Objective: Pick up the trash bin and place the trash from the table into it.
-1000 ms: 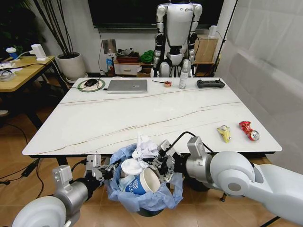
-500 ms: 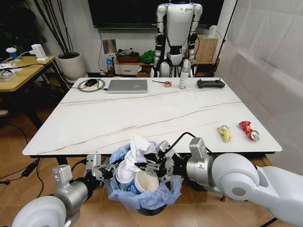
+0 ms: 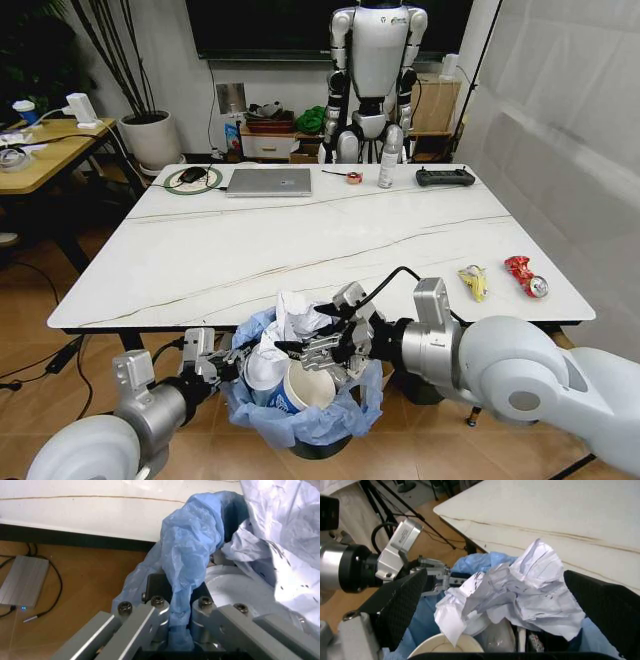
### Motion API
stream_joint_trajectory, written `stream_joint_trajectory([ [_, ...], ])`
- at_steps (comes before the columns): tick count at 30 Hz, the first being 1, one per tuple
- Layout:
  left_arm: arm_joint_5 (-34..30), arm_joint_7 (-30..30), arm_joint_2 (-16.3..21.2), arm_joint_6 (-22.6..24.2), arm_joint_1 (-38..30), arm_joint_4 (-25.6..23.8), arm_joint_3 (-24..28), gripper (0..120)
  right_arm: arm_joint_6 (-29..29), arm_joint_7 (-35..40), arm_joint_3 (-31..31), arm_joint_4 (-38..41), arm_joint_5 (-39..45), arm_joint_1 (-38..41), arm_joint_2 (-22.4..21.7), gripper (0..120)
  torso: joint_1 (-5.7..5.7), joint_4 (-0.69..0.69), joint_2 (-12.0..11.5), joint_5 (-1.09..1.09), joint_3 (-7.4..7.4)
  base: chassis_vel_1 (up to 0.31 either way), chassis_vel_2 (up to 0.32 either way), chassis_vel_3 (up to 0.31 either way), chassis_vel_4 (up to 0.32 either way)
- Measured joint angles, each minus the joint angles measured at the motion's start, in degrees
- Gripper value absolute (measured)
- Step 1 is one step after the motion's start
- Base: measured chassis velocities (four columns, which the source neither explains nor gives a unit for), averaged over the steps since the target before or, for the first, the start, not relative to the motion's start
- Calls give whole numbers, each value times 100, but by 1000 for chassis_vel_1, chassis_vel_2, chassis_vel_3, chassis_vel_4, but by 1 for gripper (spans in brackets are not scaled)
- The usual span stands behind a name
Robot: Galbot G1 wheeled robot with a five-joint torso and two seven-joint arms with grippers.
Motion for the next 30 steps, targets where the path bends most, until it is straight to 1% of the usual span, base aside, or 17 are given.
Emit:
stream_joint_trajectory([
  [6, 34, 50, 32, 0, 61, -10, 8, 0, 118, 60, 349, -27, 54, 0, -96, 100, 0, 0, 0, 0, 0, 0, 0, 0, 0],
  [10, 78, 75, 45, 0, 119, -54, 14, 0, 271, 282, 592, -78, 59, -30, -160, 100, 0, 0, 0, 0, 0, 0, 0, 0, 0],
  [12, 152, 105, 50, -4, 152, -58, 18, 0, 411, 460, 797, -124, -16, -180, -259, 100, 0, 1, 0, 0, 0, 0, 0, 0, 0],
  [14, 194, 129, 61, -14, 165, -58, 17, 0, 587, 561, 1129, -229, -207, -473, -381, 100, 0, 1, 0, 0, 0, 0, 0, 0, 0],
  [16, 233, 147, 57, -21, 170, -69, 17, 0, 649, 657, 1689, -412, -380, -880, -513, 100, 0, 0, 0, 1, 0, 0, 0, 0, 0],
  [17, 233, 147, 57, -21, 170, -69, 17, 0, 649, 657, 1689, -412, -380, -880, -513, 100, 0, 0, 0, 1, 0, 0, 0, 0, 0],
  [20, 360, 184, 18, -27, 196, -87, 30, 0, 733, 729, 2624, -623, -651, -1557, -679, 100, 0, -1, -1, 1, 0, 0, 0, 0, 0],
  [22, 477, 217, 9, -37, 217, -84, 37, 0, 801, 789, 3345, -751, -901, -2183, -718, 100, 0, -1, -1, 1, 0, 0, 0, 0, 0],
  [24, 565, 230, -23, -43, 268, -87, 10, 0, 866, 855, 3760, -857, -1035, -2594, -655, 100, 0, -4, -1, 1, 0, 0, 0, 0, 0],
  [25, 565, 230, -23, -43, 268, -87, 10, 0, 866, 855, 3760, -857, -1035, -2594, -655, 100, 0, -4, -1, 1, 0, 0, 0, 0, 0],
  [30, 784, 236, -175, -69, 500, -202, -132, 0, 860, 1025, 4342, -1202, -1296, -2979, -49, 100, 0, 1, -1, 1, 0, 0, 0, 0, 0],
])
